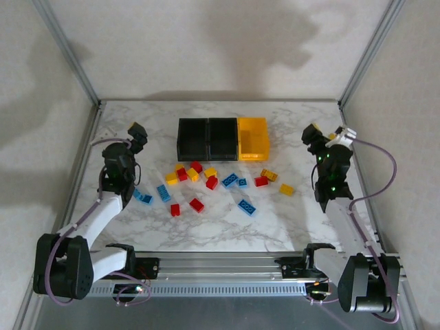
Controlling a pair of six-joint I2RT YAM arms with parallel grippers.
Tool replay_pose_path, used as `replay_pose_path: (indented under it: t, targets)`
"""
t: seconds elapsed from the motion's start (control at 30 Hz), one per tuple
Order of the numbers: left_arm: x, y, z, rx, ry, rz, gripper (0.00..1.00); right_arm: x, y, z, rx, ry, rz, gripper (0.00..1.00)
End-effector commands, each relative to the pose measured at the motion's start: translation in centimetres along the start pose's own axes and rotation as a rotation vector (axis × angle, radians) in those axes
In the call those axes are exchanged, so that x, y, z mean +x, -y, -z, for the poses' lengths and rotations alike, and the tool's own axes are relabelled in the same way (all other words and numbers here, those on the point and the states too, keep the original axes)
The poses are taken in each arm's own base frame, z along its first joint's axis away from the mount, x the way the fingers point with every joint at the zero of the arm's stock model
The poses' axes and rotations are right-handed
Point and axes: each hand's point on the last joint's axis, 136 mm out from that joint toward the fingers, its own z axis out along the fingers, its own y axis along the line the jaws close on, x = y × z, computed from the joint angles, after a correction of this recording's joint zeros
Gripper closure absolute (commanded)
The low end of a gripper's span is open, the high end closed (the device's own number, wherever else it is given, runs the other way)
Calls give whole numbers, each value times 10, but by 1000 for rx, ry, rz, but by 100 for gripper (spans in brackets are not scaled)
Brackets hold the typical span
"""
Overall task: Sort the legos into containers by color
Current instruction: Turn over the lego at the bottom-center of the table.
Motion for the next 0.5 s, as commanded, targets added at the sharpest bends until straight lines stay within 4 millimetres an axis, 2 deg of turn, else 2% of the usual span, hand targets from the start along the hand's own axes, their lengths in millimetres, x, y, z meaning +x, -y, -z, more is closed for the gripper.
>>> replay_pose_path:
  t: [0.0, 0.1, 0.13, 0.27, 0.37, 0.47]
  targets:
    - [54, 11, 16, 53, -302, 60, 0, 57, -13, 10, -56, -318, -92, 21]
    - [81, 21, 37, 103, -457, 47, 4, 74, -31, 25, -114, -426, -48, 22]
    - [91, 24, 44, 124, -506, 49, 5, 84, -35, 31, -124, -478, -23, 27]
    - [125, 32, 82, 205, -677, 58, 14, 138, -43, 54, -157, -701, 8, 37]
    - [147, 34, 111, 255, -763, 85, 16, 178, -45, 74, -140, -822, 54, 37]
    - [166, 26, 132, 256, -821, 104, 16, 207, -48, 90, -136, -893, 101, 35]
